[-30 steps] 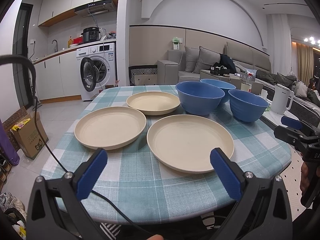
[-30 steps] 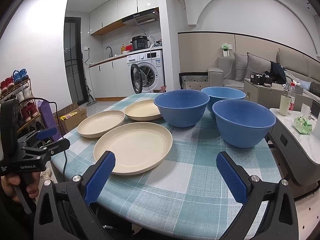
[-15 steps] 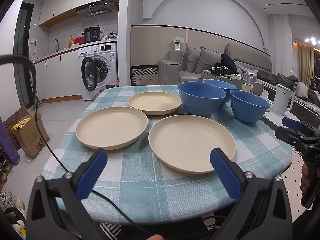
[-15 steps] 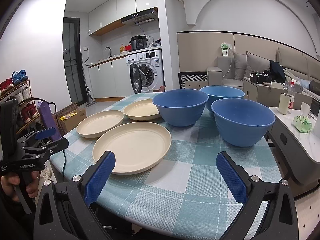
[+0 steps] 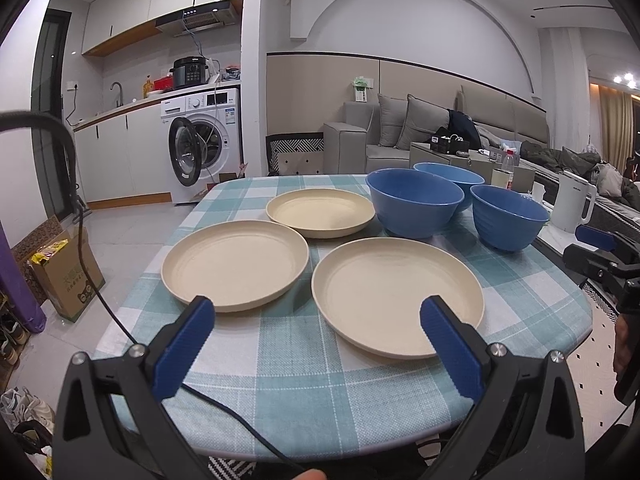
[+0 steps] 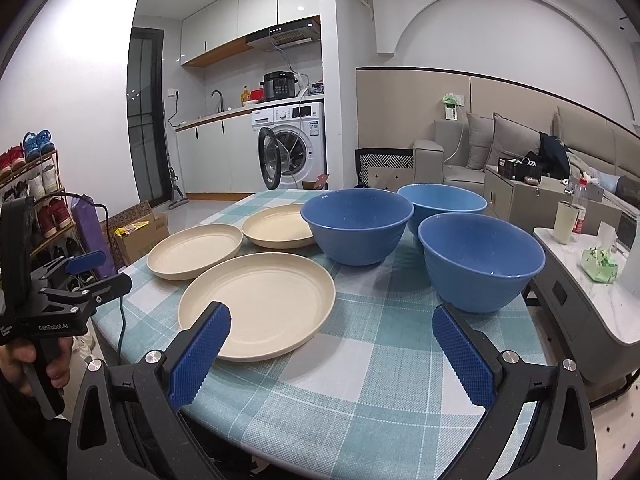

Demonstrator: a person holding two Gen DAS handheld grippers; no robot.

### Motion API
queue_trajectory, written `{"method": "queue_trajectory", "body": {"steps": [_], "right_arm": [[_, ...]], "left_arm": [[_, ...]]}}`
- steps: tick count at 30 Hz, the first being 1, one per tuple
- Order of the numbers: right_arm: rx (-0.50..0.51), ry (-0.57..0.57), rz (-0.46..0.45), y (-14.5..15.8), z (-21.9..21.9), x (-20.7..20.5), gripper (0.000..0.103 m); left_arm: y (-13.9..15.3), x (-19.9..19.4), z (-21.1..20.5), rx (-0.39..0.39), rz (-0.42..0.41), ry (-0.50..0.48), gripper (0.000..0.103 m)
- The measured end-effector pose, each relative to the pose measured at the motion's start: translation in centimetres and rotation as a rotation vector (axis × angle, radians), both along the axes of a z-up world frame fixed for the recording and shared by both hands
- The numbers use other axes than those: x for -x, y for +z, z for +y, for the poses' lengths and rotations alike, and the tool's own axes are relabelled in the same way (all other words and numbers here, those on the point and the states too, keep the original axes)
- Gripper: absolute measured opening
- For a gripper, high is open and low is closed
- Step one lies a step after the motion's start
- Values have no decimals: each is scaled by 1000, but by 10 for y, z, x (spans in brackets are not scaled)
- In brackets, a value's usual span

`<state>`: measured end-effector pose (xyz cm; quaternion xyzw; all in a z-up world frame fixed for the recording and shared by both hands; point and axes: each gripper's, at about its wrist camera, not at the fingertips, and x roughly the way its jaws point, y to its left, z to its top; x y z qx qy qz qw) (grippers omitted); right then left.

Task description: Organize plates and bowls

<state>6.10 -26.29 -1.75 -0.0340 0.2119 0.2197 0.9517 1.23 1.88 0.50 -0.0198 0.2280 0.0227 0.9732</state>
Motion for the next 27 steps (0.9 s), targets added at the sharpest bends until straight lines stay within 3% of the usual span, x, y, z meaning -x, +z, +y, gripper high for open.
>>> {"method": "queue_trajectory", "body": {"steps": [13,20,27], "right_arm": [[46,58,-11,18,22,-26,103],[45,90,33,26,34,-53,103],[61,130,30,40,44,-75,103]], "left_arm": [[15,-21,21,-4,-11,42,103],[29,-34,33,-9,-30,71,103],[48,-51,45,21,-53,82,103]]}}
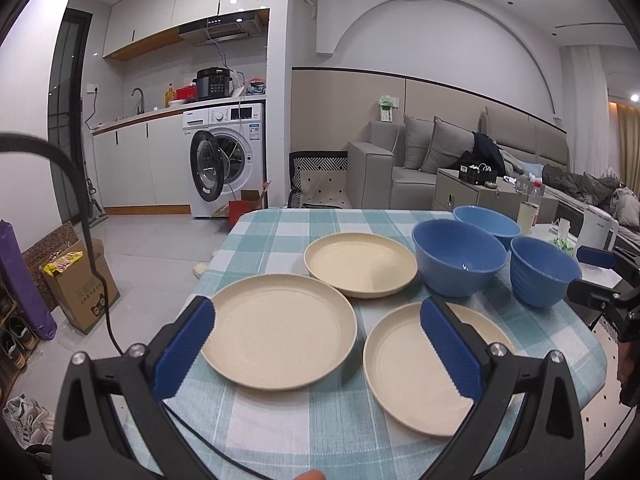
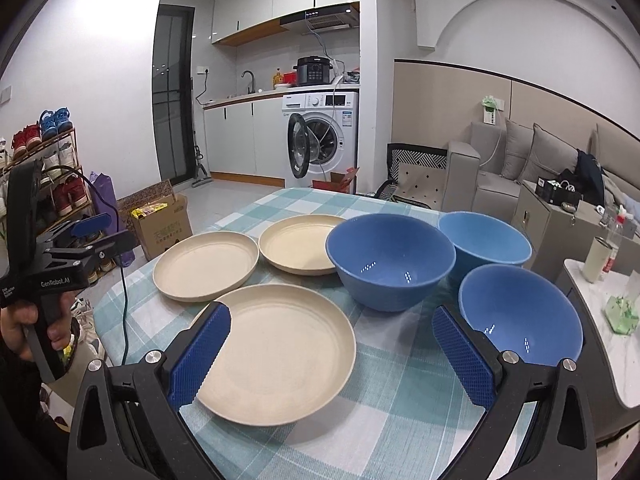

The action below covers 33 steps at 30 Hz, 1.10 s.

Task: Organize plates and bowls
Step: 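Move both grippers down toward the rim of the large cream plate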

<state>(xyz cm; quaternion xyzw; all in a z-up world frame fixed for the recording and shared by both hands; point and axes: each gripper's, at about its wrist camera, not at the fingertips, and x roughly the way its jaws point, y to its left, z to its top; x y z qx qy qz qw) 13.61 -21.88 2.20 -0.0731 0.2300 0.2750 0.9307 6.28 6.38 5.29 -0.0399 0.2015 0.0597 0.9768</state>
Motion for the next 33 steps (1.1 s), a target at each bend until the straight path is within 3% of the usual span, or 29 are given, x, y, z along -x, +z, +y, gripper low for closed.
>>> {"method": "queue_trajectory", "body": {"steps": [6,14,18,25,33], "right_arm": [[-8,14,-10,20,2,-15,103],[-74,26,-22,69,-3,-46,103],[-48,25,-39,94,0,-62,103],[-14,37,-19,120,13,-97,103],[-29,72,-5,150,28,-135,103]], "left_arm": [[18,-17,3,3,-5,2,103],[48,-42,15,42,-23,-4,103],[58,-63,19,23,-3,17,103],[68,-100,39,78,24,27,103],[78,-129,51,74,25,36,103]]}}
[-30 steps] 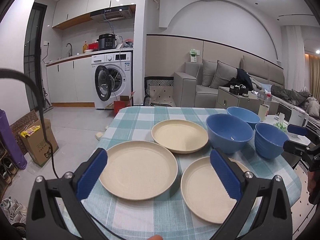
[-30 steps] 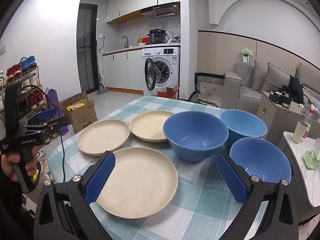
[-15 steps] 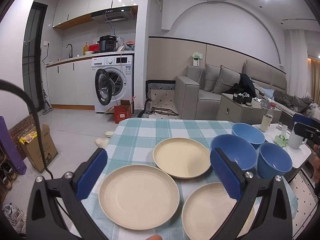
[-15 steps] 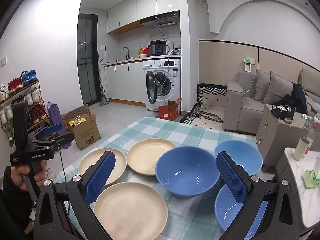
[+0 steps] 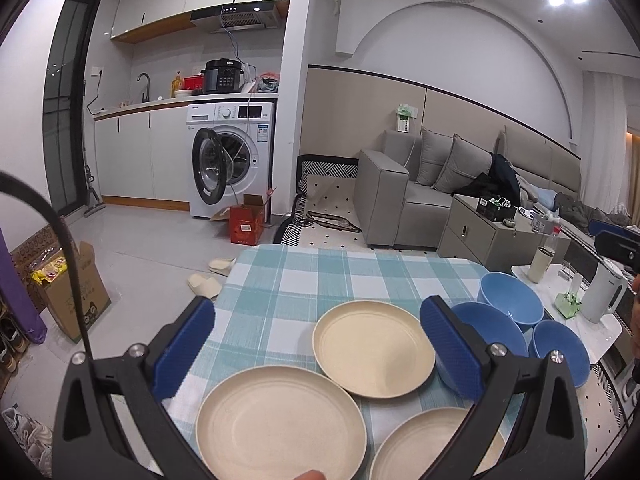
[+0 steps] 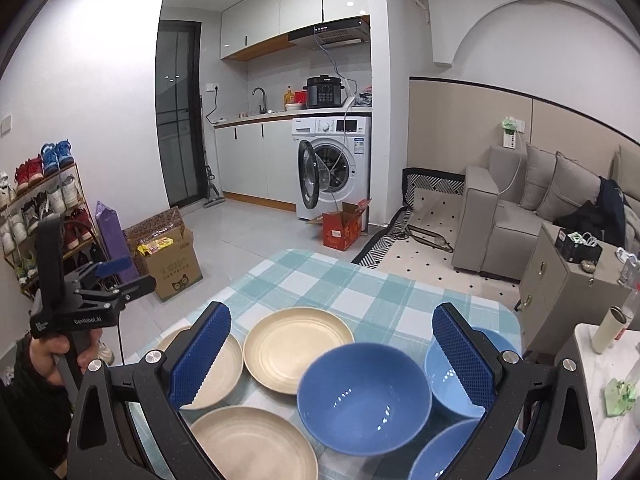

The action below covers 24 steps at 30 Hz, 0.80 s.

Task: Organize plates and bowls
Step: 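Move both grippers down toward the rim of the large cream plate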

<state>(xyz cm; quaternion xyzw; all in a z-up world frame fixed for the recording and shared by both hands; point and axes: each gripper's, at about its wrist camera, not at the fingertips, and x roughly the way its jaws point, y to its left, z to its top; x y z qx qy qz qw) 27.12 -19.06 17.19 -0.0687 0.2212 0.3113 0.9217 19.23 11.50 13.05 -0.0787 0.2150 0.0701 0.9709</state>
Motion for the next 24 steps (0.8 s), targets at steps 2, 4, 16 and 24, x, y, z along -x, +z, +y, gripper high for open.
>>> {"method": "queue_trajectory", "body": {"steps": [2,4,16,24], "right_arm": [[3,6,4,7,6,-13,103],[5,4,16,12,11,-29,103],[136,-49,144,-25,46,-140,103],[265,-61,316,-96,85,-209,103]], "left_arm": [[2,-8,2,-6,-2,2,103],[3,-18,4,-3,-1,8,103],[-29,-80,15,15,119,22,103],[-80,-122,21,64,269,34,103]]}}
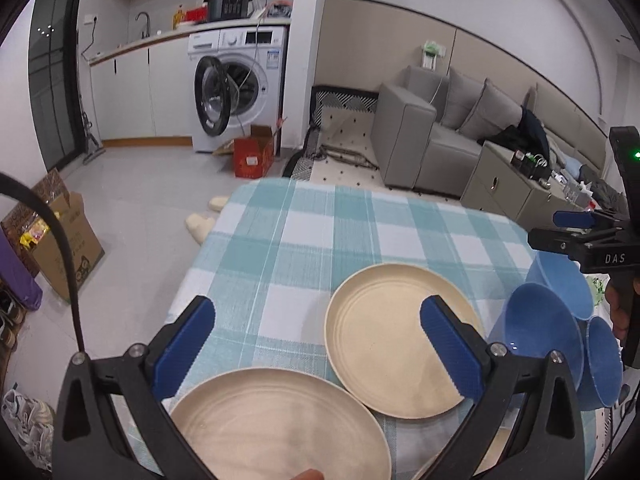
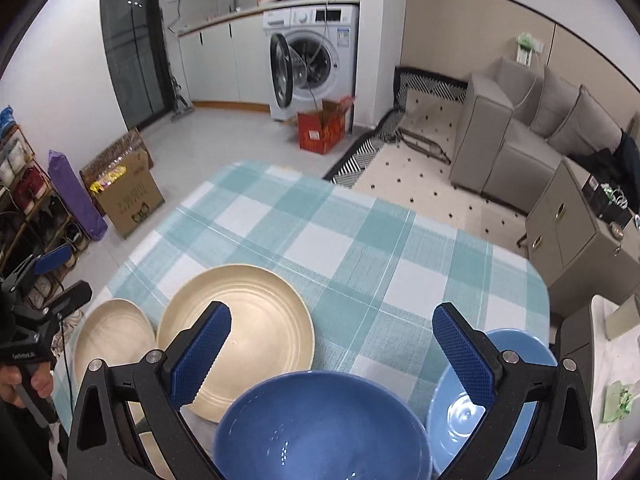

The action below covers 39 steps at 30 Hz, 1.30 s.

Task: Organize plates and bowls
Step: 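Move both grippers down toward the rim of the large cream plate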

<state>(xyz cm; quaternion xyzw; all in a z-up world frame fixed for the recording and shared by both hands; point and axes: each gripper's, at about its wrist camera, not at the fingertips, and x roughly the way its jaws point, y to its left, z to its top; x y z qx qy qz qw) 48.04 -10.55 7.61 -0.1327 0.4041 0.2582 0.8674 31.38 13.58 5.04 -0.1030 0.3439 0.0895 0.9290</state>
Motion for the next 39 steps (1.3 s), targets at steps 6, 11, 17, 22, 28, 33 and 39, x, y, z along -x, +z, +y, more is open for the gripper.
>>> {"method": "queue_trajectory", "body": {"steps": [6,11,17,22,28,33,39], "right_arm": [[81,-1,71,-42,22,-23,103],[151,14,135,-73,39,-37,103],[237,30,203,-102,52,-49,103],[265,30,262,-120,56,-56,103],[296,33,325,-133,63,-64,103],[336,53,364,-144,71,-63,103],[324,64,434,-155,76,-65,102]], "left_arm": [[-25,-22,0,0,66,-6,103],[-45,-41,0,-1,121,-17,103],[-66,-56,-2,12,182,-25,103],[-76,-67,-5,3,224,-34,103],[-81,-75,-6,16,254,-30,101],[-87,-78,-6,20,281,-38,98],[-92,-77,-6,54,309,-76,83]]}}
